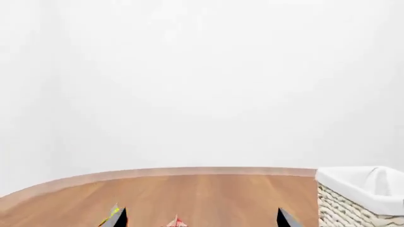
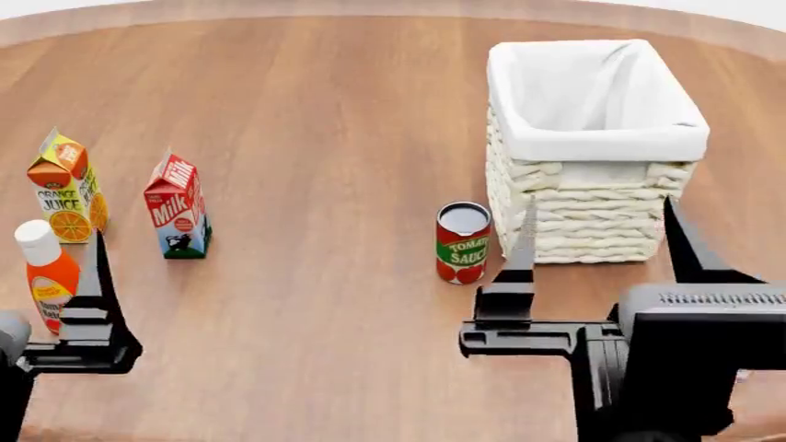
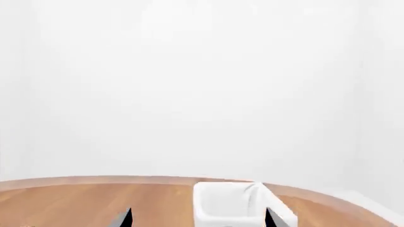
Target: Pick the milk and place it in the basket.
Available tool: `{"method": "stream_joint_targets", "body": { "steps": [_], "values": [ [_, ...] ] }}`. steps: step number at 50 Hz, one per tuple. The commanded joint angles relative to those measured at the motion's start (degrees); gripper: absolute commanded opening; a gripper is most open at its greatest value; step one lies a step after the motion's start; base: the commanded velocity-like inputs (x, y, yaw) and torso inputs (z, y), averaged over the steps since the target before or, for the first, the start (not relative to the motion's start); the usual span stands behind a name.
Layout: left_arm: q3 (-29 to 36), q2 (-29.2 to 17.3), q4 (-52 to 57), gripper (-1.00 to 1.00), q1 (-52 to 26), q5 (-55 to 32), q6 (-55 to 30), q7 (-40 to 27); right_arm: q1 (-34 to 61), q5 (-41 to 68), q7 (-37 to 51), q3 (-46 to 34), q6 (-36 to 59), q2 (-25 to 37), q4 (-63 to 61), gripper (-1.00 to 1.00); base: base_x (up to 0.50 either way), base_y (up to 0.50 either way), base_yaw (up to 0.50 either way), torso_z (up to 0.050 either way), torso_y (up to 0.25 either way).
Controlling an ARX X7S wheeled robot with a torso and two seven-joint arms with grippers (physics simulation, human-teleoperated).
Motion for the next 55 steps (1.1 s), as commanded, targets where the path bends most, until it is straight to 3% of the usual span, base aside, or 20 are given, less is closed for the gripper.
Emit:
{"method": "stream_joint_targets", "body": {
  "steps": [1,3,4,5,6,8,9,10,45,55],
  "values": [
    [-7.66,-7.03,28.36,1.0,-23.43,-8.56,-26.3,-3.37,29.85,10.56,2.14,8.41,32.52,6.96,-25.22,1.0,0.0,0.0,0.0,0.0,0.0],
    [-9.83,-7.57,31.47,1.0,-26.86,-11.03,-30.24,-3.75,34.5,13.23,2.13,10.79,37.53,7.18,-27.64,1.0,0.0,0.0,0.0,0.0,0.0],
    [-18.42,-16.16,37.23,1.0,-35.46,-19.63,-28.92,-12.35,43.09,21.83,10.73,19.38,46.13,15.77,-29.4,1.0,0.0,0.0,0.0,0.0,0.0],
    [-13.61,-24.76,34.51,1.0,-29.91,-28.22,-20.33,-20.94,42.44,30.42,19.32,10.79,37.53,24.37,-22.81,1.0,0.0,0.0,0.0,0.0,0.0],
    [-11.73,-33.35,35.69,1.0,-35.85,-36.81,-11.73,-29.53,42.63,39.02,27.92,4.41,28.94,32.96,-22.84,1.0,0.0,0.0,0.0,0.0,0.0],
    [-11.06,-49.3,35.69,1.0,-37.07,-54.0,-9.05,-44.93,56.43,56.2,45.11,-2.65,11.75,50.15,-23.69,1.0,0.0,0.0,0.0,0.0,0.0],
    [-11.29,-49.36,35.65,1.0,-36.93,-57.33,-8.88,-45.01,57.09,64.8,47.89,-3.08,3.58,55.96,-23.87,1.0,0.0,0.0,0.0,0.0,0.0],
    [-11.22,-49.4,35.63,1.0,-36.88,-57.18,-8.89,-45.03,57.1,69.3,47.94,-3.14,3.58,55.88,-23.92,1.0,0.0,0.0,0.0,0.0,0.0],
    [-9.72,-50.73,35.72,1.0,-36.35,-56.34,-6.95,-45.54,55.18,66.98,46.81,-2.96,3.74,56.18,-24.93,1.0,0.0,0.0,0.0,0.0,0.0],
    [-9.78,-51.1,35.67,1.0,-35.59,-56.09,-6.31,-45.72,56.26,66.65,46.63,-4.39,4.76,55.81,-25.43,1.0,0.0,0.4,0.0,0.0,0.0]
  ]
}}
